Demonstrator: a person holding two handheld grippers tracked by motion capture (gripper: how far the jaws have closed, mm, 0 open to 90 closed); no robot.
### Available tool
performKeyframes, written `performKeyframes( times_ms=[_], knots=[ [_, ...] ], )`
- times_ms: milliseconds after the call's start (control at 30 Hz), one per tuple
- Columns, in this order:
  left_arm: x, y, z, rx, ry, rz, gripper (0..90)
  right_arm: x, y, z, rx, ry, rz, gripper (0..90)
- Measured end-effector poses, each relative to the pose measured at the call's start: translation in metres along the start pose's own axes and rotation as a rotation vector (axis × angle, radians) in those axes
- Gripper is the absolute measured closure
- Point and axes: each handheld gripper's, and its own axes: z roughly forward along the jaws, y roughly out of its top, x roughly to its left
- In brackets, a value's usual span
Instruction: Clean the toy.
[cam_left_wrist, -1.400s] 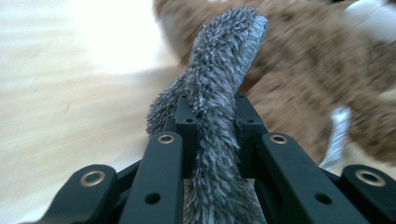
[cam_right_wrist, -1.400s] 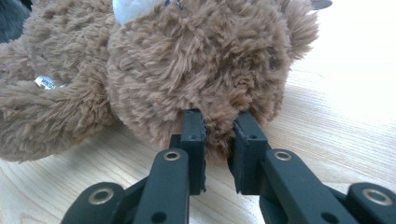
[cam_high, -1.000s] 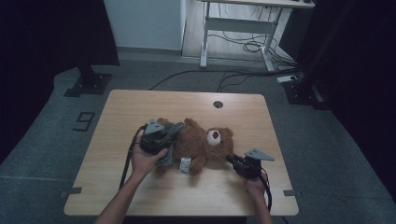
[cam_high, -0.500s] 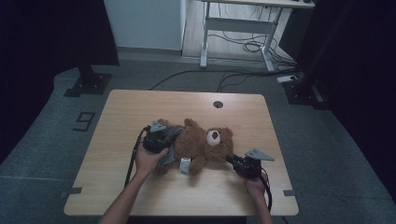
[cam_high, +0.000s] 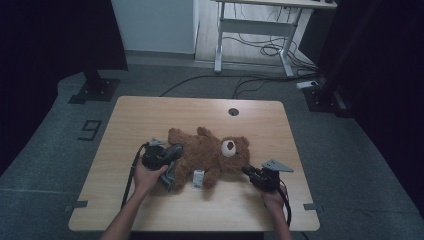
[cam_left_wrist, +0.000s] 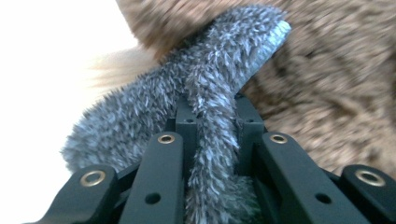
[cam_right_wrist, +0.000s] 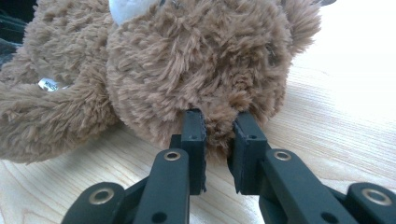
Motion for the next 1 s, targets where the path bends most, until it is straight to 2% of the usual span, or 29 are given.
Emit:
performKeyframes(
  times_ms=[33,67,100,133,167,200,233,267,300,333,400,467,500,600,633,667,700,733,767,800,867,967,1000],
  knots=[
    [0.000,0.000,0.000,0.000,0.000,0.000,76.3,0.000,0.000,0.000,0.000,0.000,0.000,77.2],
    [-0.003,0.003,-0.009,-0.030,-0.008,0.011,76.4,0.000,0.000,0.000,0.003,-0.001,-0.001,77.2],
    [-0.003,0.003,-0.009,-0.030,-0.008,0.011,76.4,0.000,0.000,0.000,0.004,-0.002,-0.001,77.2],
    [-0.012,0.009,-0.020,-0.069,-0.017,0.040,76.4,-0.001,0.000,0.000,0.004,-0.003,-0.001,77.2],
    [-0.012,0.009,-0.020,-0.069,-0.017,0.040,76.4,-0.001,0.000,0.000,0.004,-0.003,-0.001,77.2],
    [-0.025,0.019,-0.031,-0.110,-0.033,0.076,76.4,-0.001,0.000,0.000,0.002,-0.005,0.001,77.1],
    [-0.025,0.019,-0.031,-0.110,-0.033,0.076,76.4,-0.001,0.000,0.000,0.002,-0.005,0.001,77.1],
    [-0.042,0.029,-0.039,-0.143,-0.054,0.115,76.3,-0.001,0.000,0.000,0.004,-0.005,0.000,77.1],
    [-0.051,0.034,-0.041,-0.157,-0.066,0.134,76.3,-0.001,0.000,0.000,0.004,-0.006,0.000,77.2],
    [-0.051,0.034,-0.041,-0.157,-0.066,0.134,76.3,-0.001,0.000,0.000,0.004,-0.006,0.000,77.2],
    [-0.070,0.044,-0.041,-0.172,-0.097,0.171,76.3,0.000,0.000,0.000,0.005,-0.006,-0.001,77.2],
    [-0.089,0.054,-0.036,-0.174,-0.131,0.197,76.3,0.000,0.000,0.000,0.005,-0.005,0.000,77.1],
    [-0.107,0.063,-0.025,-0.168,-0.146,0.231,76.2,0.000,-0.001,0.000,0.004,-0.007,0.002,77.2],
    [-0.130,0.074,0.000,-0.139,-0.151,0.265,76.1,0.000,-0.001,0.000,0.002,-0.004,0.005,77.1],
    [-0.130,0.074,0.000,-0.139,-0.151,0.265,76.1,0.000,-0.001,0.000,0.002,-0.004,0.005,77.1],
    [-0.140,0.078,0.021,-0.108,-0.149,0.261,76.0,0.000,-0.002,0.000,-0.001,-0.006,0.005,77.2],
    [-0.140,0.078,0.021,-0.108,-0.149,0.261,75.9,0.000,-0.002,0.000,-0.001,-0.004,0.007,77.2],
    [-0.144,0.077,0.041,-0.072,-0.132,0.265,75.9,-0.001,-0.002,0.000,-0.001,-0.003,0.007,77.1],
    [-0.144,0.077,0.041,-0.072,-0.132,0.265,75.8,-0.001,-0.002,0.000,-0.001,-0.003,0.007,77.1],
    [-0.140,0.072,0.054,-0.070,-0.116,0.248,76.1,-0.001,-0.002,0.000,0.002,-0.007,0.007,77.1],
    [-0.132,0.071,0.054,-0.077,-0.153,0.194,76.3,-0.002,-0.002,0.000,0.000,-0.006,0.013,77.1],
    [-0.126,0.071,0.049,-0.080,-0.146,0.187,76.5,-0.002,-0.002,0.000,-0.001,-0.001,0.010,77.3],
    [-0.121,0.072,0.040,-0.086,-0.125,0.192,76.5,-0.002,-0.001,0.000,0.001,0.000,0.004,77.3]
  ],
)
